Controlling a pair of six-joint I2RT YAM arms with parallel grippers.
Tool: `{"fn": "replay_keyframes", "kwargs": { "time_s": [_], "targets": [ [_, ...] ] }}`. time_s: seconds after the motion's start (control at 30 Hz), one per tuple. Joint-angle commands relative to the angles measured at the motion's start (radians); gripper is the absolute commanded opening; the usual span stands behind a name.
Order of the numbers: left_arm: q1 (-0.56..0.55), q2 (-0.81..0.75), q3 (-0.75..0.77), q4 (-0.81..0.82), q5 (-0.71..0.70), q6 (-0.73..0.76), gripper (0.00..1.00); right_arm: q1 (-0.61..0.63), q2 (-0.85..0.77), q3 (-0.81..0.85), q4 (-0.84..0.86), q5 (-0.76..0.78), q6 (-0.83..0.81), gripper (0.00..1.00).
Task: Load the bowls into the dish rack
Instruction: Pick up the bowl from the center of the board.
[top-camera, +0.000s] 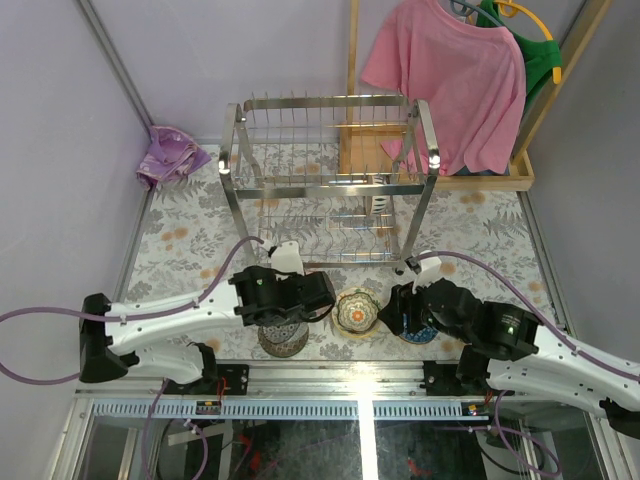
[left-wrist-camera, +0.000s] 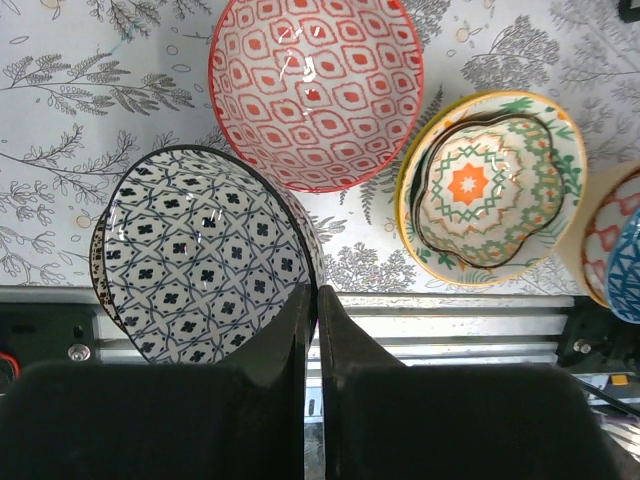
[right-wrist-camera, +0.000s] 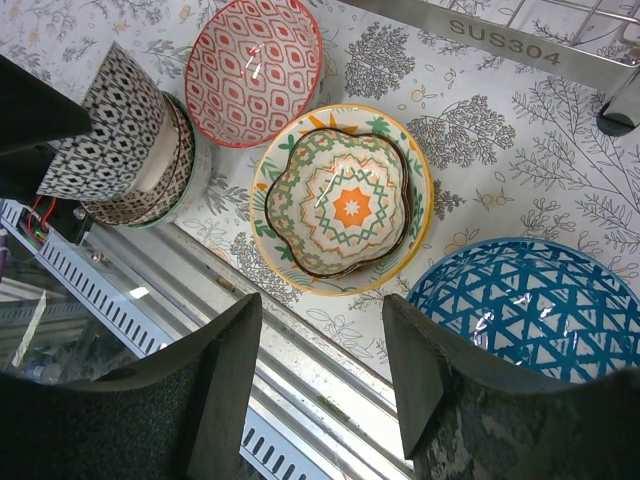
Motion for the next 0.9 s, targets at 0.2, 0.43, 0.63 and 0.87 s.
{"fn": "replay_keyframes", "kwargs": {
  "time_s": [0.2,0.43,0.63,0.87],
  "targets": [
    [-0.009,-0.099,0.036,-0.009,-0.137,-0.027,0.00,0.006,0.033,-0.001,0.047,-0.014,-0.032,0.59],
    [-0.010,-0.186,-0.001,0.140,-0.177,0.015,0.00,0.005,0.048,0.022,0.039,-0.009,-0.038,0.59],
    [-0.009,-0.179,0.003,0.266,-0.236,0.073,0.00,0.005,0.043,0.047,0.012,0.008,-0.039,0.59],
    [0.014,-0.114,-0.001,0.419,-0.289,0.152,0.00,0.006,-0.015,0.105,-0.085,0.045,-0.036,0.59]
  ]
}}
